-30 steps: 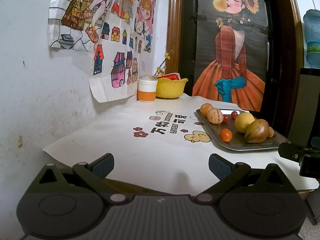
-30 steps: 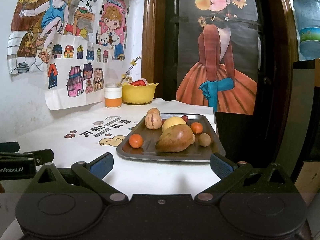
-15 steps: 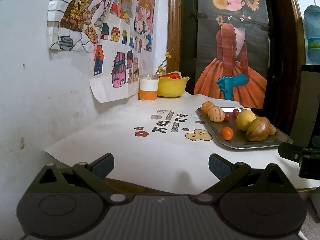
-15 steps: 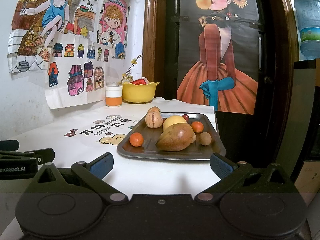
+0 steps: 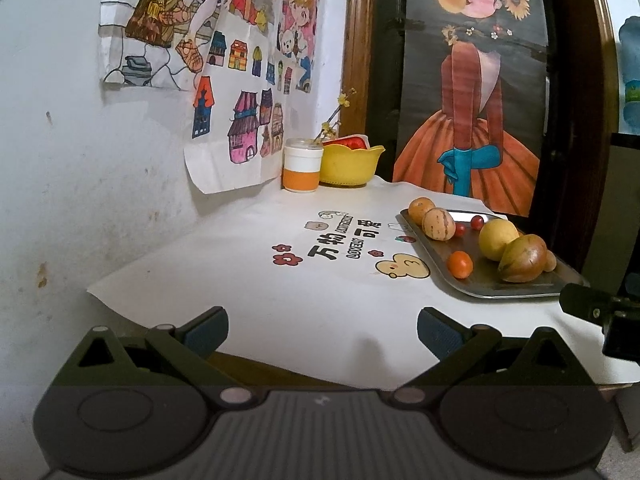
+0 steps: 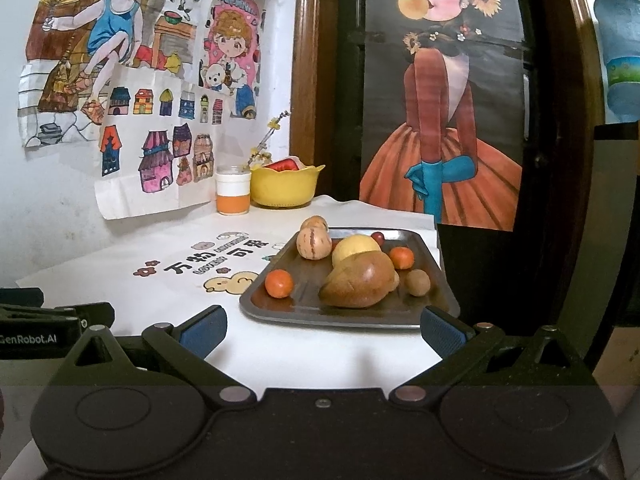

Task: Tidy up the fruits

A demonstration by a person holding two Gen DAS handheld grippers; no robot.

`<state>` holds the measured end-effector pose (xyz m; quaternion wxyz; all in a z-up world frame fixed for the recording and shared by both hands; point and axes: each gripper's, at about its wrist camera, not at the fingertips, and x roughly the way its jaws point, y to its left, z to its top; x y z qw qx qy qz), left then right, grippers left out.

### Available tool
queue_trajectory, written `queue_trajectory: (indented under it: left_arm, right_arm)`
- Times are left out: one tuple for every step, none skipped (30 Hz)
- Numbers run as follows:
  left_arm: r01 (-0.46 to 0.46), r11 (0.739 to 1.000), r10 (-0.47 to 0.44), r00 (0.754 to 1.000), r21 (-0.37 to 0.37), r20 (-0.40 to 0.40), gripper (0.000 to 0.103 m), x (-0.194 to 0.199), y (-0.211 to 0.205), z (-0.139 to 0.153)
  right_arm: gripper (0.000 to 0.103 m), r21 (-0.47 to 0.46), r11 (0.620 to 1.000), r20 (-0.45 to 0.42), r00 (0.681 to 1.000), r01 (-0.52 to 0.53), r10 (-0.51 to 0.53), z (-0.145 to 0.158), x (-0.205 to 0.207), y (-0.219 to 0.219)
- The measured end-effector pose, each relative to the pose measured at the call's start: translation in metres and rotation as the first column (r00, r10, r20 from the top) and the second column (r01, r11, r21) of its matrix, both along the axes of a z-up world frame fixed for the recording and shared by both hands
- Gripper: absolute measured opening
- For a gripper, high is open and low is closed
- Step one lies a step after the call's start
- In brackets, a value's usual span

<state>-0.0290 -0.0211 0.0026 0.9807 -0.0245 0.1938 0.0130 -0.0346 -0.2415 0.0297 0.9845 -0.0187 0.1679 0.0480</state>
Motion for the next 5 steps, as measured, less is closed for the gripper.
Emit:
queue_trajectory:
  left_arm:
    - [0.002,1.0,-0.002,1.0,-0.003,0.0,0.103,0.001,0.001,0.0]
    - [0.002,1.0,-0.002,1.0,-0.006,0.0,0.103,0.001,0.002,0.0]
    - [0.002,1.0,-0.002,1.0,-0.008,-0.001,0.103,0.003,0.003,0.0]
    - [0.002,1.0,-0.002,1.0,-0.01,-0.002,0.103,0.004,0.005,0.0]
    - [0.001,1.0,-0.001,1.0,-0.013,-0.004,0.103,0.005,0.007,0.0]
  right_arm:
    - [0.102,-0.001,1.0,0.0,1.0,-0.006,0.006,0.002,0.001,0.001]
    - [0.102,-0.004,1.0,0.001,1.0,-0.018,0.018,0.004,0.003,0.002]
    - [0.102,-0.009,1.0,0.003,1.0,-0.03,0.03,0.006,0.005,0.003]
    - [0.102,-0.017,0.999,0.006,0.999,-0.044,0.045,0.009,0.007,0.005]
    - [0.102,-0.028,0.998,0.011,0.998,-0.061,0.061,0.013,0.01,0.008]
